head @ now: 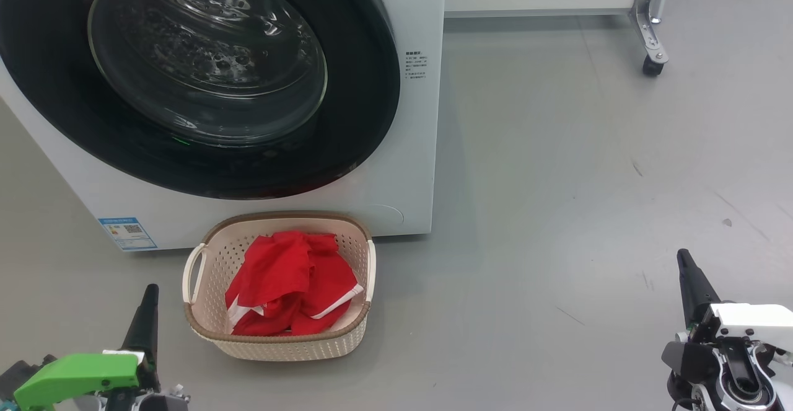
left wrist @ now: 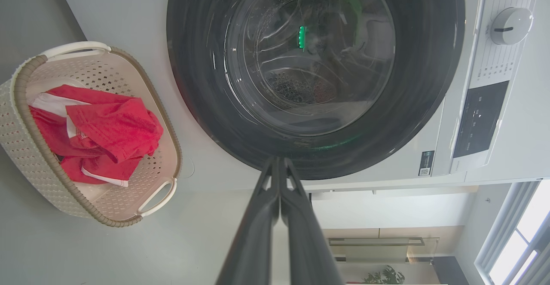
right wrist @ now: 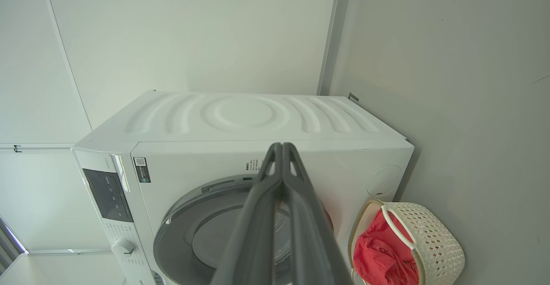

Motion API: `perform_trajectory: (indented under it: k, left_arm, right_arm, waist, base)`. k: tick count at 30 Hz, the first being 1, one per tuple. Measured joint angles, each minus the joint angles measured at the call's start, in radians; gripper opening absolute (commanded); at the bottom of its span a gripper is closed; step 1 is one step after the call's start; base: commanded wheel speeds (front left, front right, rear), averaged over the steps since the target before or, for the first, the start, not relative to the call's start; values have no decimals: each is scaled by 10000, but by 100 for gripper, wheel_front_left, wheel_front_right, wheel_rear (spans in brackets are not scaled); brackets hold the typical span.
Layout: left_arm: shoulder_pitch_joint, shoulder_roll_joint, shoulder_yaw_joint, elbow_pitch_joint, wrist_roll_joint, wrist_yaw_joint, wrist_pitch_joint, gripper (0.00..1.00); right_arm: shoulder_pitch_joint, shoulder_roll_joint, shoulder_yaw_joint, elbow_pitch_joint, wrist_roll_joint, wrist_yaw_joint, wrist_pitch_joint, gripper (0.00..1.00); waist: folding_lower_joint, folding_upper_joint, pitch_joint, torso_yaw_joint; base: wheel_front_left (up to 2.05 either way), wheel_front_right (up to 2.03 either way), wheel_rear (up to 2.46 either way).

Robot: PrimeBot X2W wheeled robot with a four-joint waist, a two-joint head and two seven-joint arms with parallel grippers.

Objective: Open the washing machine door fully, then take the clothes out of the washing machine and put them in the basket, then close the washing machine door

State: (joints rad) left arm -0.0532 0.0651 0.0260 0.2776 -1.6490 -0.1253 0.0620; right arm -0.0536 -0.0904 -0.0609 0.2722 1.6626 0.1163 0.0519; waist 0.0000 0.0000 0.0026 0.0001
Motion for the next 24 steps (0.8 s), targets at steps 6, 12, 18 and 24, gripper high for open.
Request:
perform_trajectory:
  k: [6, 12, 18, 24]
  left_arm:
    - [-2, 0, 4, 4, -2, 0, 2, 0]
    - [-4, 0, 10, 8, 0, 0, 42, 0]
    - [-6, -2, 12, 10, -2, 0, 73, 0]
    - [-10, -2, 15, 10, -2, 0, 73, 0]
  right_arm:
    - [-2, 25, -6, 17, 0, 2, 2, 0]
    - [-4, 27, -13, 33, 0, 46, 2, 0]
    - [-6, 29, -17, 40, 0, 48, 2, 0]
    - [-7, 29, -21, 46, 0, 48, 2, 0]
  waist:
    - [0, 0, 0, 0]
    - [0, 0, -1, 0]
    - [0, 0, -1, 0]
    - [0, 0, -1, 0]
  base:
    - [0, 0, 0]
    - [0, 0, 0]
    - [0, 0, 0]
    - [0, 0, 0]
